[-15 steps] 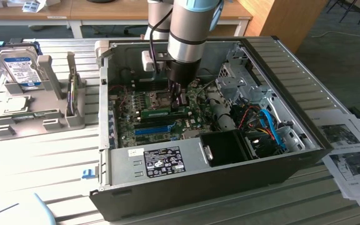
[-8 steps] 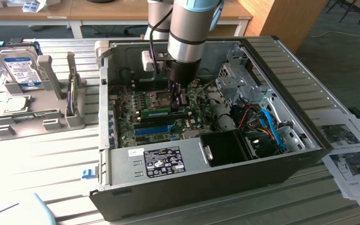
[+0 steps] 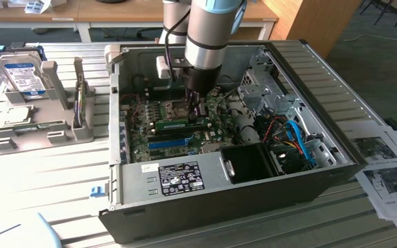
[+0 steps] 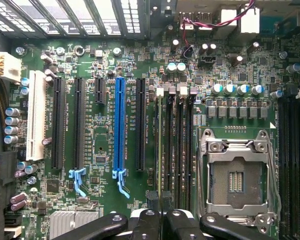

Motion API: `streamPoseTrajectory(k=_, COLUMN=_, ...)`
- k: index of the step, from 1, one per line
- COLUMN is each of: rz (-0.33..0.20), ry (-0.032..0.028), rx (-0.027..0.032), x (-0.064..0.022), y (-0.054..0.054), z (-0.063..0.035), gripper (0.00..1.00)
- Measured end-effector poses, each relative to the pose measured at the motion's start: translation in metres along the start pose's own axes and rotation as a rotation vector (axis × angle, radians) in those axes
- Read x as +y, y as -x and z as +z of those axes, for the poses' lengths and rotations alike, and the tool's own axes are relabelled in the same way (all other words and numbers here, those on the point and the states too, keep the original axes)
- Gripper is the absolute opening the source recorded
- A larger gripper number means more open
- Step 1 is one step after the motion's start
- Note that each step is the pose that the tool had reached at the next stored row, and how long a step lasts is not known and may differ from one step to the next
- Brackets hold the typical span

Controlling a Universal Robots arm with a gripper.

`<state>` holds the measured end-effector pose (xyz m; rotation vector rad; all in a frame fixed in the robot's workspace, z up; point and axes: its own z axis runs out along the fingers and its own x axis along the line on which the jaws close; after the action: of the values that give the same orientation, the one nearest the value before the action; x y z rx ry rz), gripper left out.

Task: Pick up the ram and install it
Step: 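Insert the ram into the slot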

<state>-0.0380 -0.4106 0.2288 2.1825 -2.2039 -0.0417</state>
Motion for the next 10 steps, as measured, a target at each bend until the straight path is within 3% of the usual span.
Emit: streamPoseTrajectory(k=10, rz=0.000, ry=-0.0004, rx=0.0000, x=-0.0001, y=0.0000, z=0.0026, gripper=0.11)
